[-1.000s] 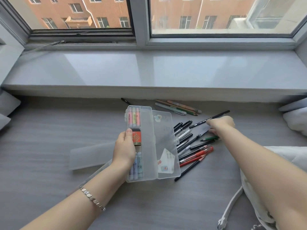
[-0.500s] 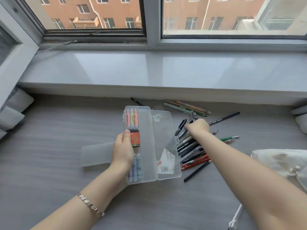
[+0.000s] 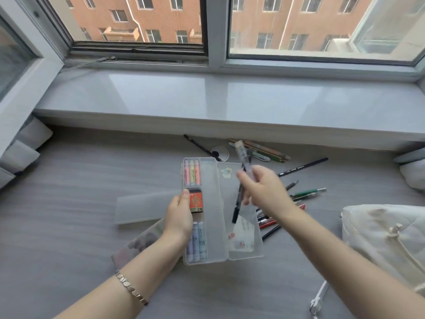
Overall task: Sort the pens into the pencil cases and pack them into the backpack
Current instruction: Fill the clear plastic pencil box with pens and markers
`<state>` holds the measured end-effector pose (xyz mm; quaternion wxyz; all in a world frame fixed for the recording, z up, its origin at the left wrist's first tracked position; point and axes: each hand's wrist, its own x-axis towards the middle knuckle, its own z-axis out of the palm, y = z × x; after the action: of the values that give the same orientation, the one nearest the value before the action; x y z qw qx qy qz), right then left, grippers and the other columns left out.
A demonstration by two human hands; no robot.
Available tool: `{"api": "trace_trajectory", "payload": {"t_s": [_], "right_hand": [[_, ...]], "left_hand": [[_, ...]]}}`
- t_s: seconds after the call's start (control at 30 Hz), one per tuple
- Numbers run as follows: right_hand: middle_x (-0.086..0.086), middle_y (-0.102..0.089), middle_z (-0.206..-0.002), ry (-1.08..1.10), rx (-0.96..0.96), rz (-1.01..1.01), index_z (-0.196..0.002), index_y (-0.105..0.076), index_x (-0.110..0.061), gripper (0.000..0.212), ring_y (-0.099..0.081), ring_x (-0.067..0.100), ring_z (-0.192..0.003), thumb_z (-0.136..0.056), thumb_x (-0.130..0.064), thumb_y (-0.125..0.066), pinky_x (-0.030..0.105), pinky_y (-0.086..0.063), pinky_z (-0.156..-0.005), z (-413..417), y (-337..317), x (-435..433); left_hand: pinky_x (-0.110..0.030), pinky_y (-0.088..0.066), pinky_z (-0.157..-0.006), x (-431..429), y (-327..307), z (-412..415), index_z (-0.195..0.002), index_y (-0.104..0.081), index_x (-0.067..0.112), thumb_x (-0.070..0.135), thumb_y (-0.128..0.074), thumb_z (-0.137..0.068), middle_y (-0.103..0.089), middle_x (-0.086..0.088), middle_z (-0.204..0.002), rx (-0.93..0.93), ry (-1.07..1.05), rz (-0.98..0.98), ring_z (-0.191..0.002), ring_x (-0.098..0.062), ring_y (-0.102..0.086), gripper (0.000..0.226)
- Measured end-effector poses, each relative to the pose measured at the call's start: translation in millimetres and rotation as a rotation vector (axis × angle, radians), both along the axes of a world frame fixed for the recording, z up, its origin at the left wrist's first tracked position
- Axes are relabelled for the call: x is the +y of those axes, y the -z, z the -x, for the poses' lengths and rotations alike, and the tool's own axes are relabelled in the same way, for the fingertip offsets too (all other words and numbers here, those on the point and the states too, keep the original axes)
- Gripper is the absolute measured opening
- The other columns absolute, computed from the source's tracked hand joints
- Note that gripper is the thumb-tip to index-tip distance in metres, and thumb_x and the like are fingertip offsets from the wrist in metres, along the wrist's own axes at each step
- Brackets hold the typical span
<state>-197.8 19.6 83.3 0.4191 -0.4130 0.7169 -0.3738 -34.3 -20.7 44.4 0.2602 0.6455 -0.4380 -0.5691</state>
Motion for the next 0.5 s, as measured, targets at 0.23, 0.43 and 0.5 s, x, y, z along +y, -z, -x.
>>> {"api": "trace_trajectory", "payload": {"t_s": [0.23,0.43,0.5], "right_hand": [[0.006,-0.062,-0.104,-0.037,0.382,-0.06,-0.132,-0.037,-0.016,0.052,-0.057,0.019,-0.102,-0.088,-0.029,-0.06,0.026,-0.041,-0.083,-44,15,33],[-0.004,-0.062,-0.083,0.092,0.31,0.132,-0.119,-0.056,-0.02,0.026,-0.055,0.013,-0.078,-0.094,-0.02,-0.046,0.024,-0.039,-0.069,-54,9,42],[0.001,-0.057,-0.079,0.101,0.39,0.105,-0.093,-0.062,-0.016,0.018,-0.049,0.018,-0.08,-0.093,-0.021,-0.046,0.026,-0.033,-0.067,-61,12,38]], "left_hand": [[-0.024,-0.043,-0.066,22,-3,9,-0.098,-0.057,0.008,0.032,-0.031,-0.101,-0.062,-0.004,-0.086,0.018,0.014,0.029,-0.082,-0.018,-0.058,0.035],[-0.003,-0.039,-0.051,28,-2,7,-0.105,-0.057,0.007,0.028,-0.029,-0.101,-0.058,0.003,-0.083,-0.011,0.051,0.077,-0.073,-0.002,-0.052,0.035],[-0.003,-0.039,-0.051,31,-2,8,-0.107,-0.057,0.007,0.026,-0.03,-0.101,-0.058,0.004,-0.082,-0.021,0.066,0.086,-0.072,-0.002,-0.052,0.034]]}}
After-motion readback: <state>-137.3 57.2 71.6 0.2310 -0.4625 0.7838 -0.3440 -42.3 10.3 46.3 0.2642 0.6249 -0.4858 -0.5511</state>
